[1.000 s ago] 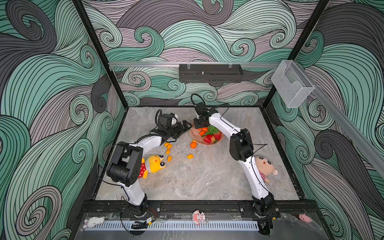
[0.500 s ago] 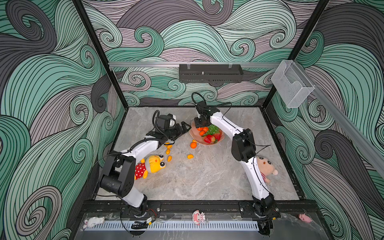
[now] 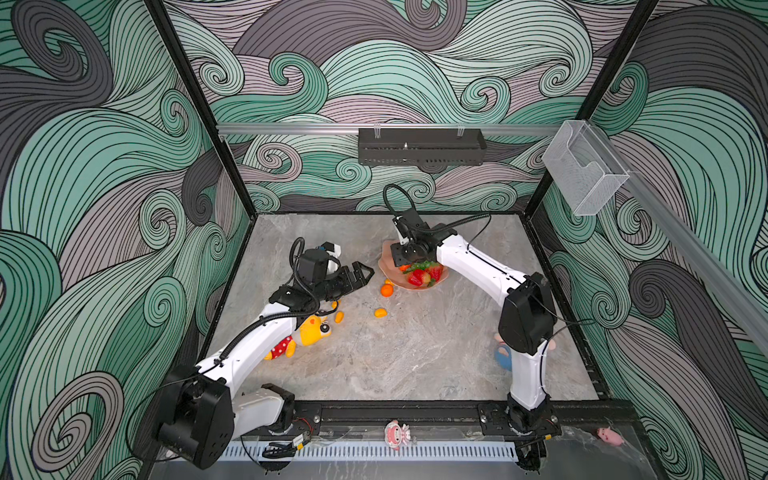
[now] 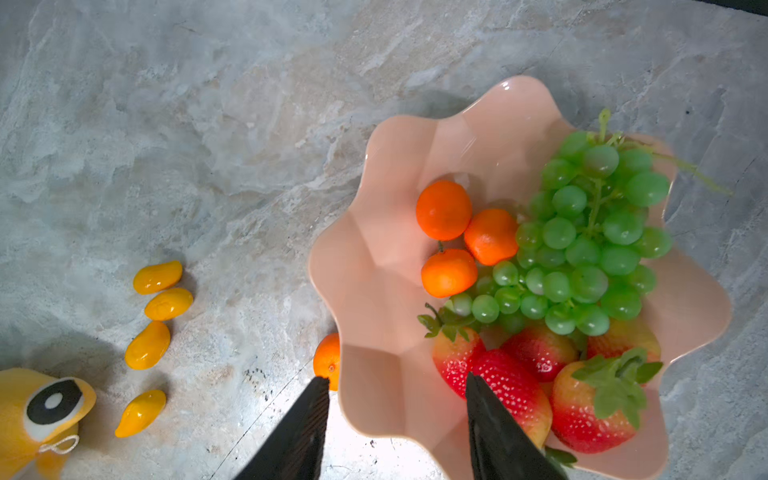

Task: Place and organize the fake fruits in the fruit bowl
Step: 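Move the open right gripper back toward the last loose tangerine, then lower the right gripper over the last tangerine beside the bowl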

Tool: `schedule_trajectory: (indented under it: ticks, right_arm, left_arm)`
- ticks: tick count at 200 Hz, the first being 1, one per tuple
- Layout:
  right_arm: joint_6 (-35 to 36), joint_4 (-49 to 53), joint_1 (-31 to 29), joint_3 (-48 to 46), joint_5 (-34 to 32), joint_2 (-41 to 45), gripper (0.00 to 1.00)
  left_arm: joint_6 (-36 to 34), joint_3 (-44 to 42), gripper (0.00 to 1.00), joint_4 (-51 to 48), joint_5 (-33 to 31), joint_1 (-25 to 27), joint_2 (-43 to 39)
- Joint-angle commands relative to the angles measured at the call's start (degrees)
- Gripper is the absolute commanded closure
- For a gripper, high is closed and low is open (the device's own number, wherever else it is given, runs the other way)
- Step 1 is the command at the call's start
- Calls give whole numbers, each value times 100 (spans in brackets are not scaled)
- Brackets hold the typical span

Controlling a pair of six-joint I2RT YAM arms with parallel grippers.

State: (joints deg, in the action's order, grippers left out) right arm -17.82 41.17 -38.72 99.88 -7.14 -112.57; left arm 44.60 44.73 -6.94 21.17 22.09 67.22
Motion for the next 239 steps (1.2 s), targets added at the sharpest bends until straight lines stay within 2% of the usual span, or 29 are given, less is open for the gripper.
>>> schedule_trajectory:
  ticks: [1,45,100,126,153,180,239]
  right_arm:
    - [-257,-161,-216,-389,-226,380,47]
    - [-635,-243,-715,-1169,-338,948,46]
    - [-848,-325,-1213,-1714,-272,1073,47]
    - [-775,-251,-1347,-1700,-315,918,47]
    - [-741,-243,-1349,-1642,-395,723,47]
    - [-689,-114,-1345,-1374,-538,353,47]
    - [-474,162,-1307,-614,-853,-483,47]
  left_arm:
    - [-57,-136,1,-324,-157,98,-322]
    - [4,-492,1,-477,-282,286,-800]
    - [153,-942,2,-472,-315,543,-1067]
    - [170,-1063,1,-442,-309,542,-1163]
    - [287,-1086,1,-645,-662,534,-1292]
    - [433,-1361,1,-210,-861,483,-1477]
    - [392,-1389,2,-194,-720,247,-1408]
